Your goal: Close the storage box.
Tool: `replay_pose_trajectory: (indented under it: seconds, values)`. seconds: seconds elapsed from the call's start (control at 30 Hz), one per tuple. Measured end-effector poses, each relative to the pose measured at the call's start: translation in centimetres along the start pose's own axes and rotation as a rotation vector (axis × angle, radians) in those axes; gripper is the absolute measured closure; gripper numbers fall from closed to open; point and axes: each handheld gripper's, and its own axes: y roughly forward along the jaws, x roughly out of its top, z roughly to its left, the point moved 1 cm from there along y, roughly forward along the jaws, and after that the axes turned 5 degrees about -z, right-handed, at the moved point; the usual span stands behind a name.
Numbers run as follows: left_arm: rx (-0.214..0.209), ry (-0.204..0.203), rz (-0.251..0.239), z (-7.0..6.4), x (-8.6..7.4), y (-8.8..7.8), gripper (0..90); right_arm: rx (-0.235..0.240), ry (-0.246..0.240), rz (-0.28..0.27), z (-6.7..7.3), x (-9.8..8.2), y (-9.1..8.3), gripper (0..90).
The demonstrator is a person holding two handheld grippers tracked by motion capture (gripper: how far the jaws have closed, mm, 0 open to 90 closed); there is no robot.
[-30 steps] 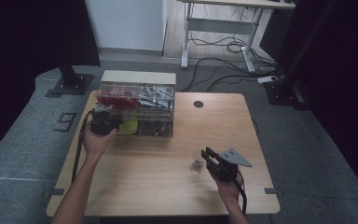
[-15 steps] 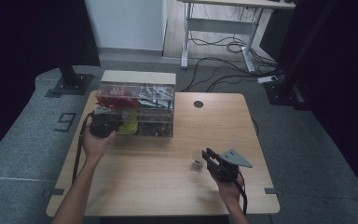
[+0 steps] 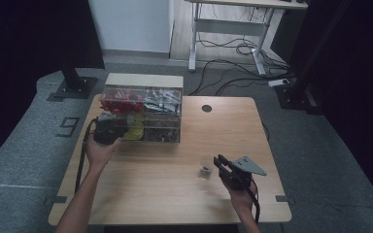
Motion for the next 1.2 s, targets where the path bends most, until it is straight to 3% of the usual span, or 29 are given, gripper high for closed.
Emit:
replay_pose_trajectory:
  seconds: [1.2]
  values:
    - [0.002, -0.022, 0.042, 0.9, -2.4, 0.2, 89.7, 0.019, -0.006, 0.019, 0.6, -0.5, -0.2, 72.7]
